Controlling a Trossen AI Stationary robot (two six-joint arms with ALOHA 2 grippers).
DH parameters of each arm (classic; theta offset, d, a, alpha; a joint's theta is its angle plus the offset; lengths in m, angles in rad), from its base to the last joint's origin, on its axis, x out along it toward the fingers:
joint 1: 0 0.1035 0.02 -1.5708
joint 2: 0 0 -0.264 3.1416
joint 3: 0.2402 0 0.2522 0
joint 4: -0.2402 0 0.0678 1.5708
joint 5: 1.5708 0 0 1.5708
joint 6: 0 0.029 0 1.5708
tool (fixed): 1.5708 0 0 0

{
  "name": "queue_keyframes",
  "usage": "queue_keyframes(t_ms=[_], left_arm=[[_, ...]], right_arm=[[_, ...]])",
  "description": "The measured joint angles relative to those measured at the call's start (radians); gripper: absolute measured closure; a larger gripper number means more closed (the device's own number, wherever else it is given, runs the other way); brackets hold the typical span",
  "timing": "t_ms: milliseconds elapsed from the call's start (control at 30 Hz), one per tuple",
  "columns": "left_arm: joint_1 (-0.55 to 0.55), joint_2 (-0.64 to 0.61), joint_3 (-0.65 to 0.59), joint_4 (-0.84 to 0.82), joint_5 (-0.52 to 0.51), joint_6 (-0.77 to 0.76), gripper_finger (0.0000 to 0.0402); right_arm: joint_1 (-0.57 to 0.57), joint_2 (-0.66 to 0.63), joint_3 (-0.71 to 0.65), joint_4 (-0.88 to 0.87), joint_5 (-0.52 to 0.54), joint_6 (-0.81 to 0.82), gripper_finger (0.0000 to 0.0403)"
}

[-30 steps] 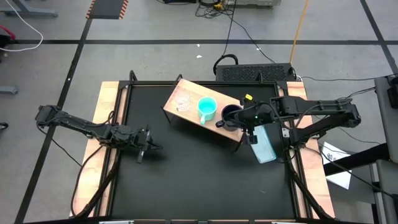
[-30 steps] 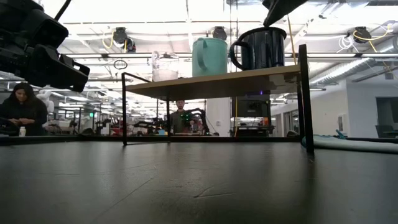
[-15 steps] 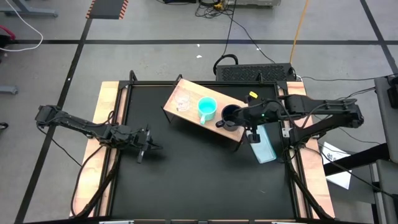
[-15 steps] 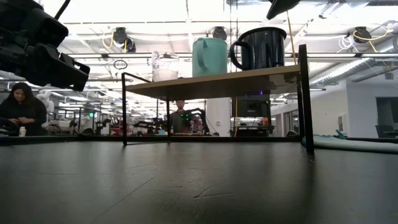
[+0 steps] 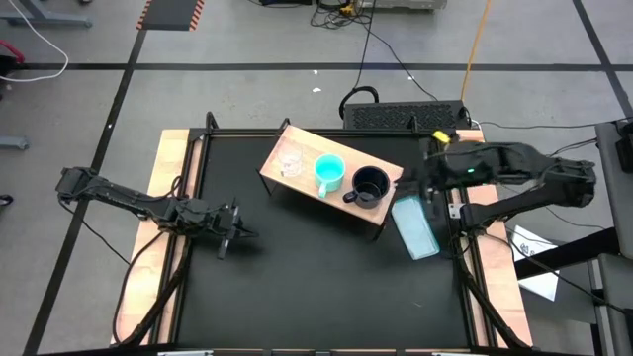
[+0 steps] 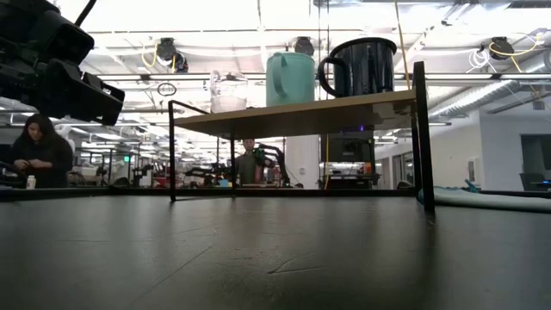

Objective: Stack small to large cups/mugs on shelf
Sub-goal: Return to Home Position

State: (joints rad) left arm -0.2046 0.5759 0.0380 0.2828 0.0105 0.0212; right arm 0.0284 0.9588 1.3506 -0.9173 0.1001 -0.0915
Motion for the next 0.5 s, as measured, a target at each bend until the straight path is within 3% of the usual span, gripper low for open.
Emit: queue_keyframes(t_ms=[300, 500], left_arm=[[0.000, 0.000, 0.000, -0.001, 0.000, 0.002, 0.0394], [0.000, 0.000, 0.000, -0.001, -0.001, -0.004, 0.0394]], right_arm=[[0.000, -0.115, 0.000, -0.023, 0.000, -0.023, 0.0399], [0.000, -0.147, -0.026, -0.029, -0.001, -0.025, 0.0402]])
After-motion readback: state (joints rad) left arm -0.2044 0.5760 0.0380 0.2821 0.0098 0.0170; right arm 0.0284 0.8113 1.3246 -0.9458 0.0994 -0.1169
